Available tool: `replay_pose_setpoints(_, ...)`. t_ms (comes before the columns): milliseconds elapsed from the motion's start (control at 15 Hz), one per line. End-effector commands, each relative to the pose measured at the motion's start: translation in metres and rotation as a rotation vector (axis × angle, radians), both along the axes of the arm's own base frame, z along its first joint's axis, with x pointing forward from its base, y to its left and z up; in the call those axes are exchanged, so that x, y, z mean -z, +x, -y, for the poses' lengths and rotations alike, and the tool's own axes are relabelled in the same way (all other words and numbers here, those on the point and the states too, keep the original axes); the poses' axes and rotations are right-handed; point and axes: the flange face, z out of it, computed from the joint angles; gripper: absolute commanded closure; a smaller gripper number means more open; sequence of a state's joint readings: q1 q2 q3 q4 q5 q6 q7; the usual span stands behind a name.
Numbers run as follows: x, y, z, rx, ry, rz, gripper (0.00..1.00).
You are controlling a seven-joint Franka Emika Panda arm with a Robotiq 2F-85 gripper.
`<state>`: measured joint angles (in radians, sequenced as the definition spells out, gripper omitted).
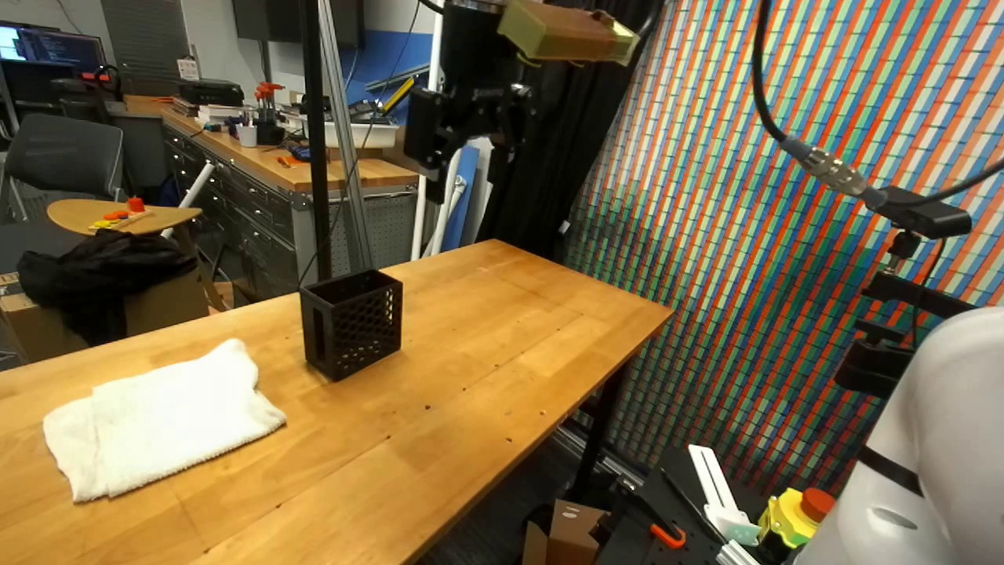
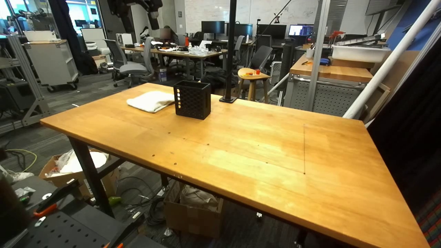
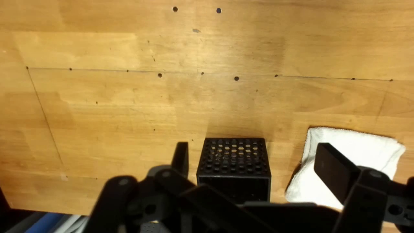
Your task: Put the white towel into the box
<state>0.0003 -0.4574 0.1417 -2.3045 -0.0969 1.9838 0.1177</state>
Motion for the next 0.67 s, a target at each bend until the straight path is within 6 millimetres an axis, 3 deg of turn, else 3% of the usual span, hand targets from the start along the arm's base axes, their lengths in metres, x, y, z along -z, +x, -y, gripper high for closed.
replay_pose_setpoints(0, -0.002, 0.05, -0.047, -0.07, -0.065, 0.026, 0.0)
replay_pose_setpoints(333, 0.025, 0.106, -0.118, -0.14, -0.117, 0.085, 0.0)
replay_pose_setpoints(600, 0.051, 0.14, -0.163, -0.165, -0.129, 0.11, 0.0)
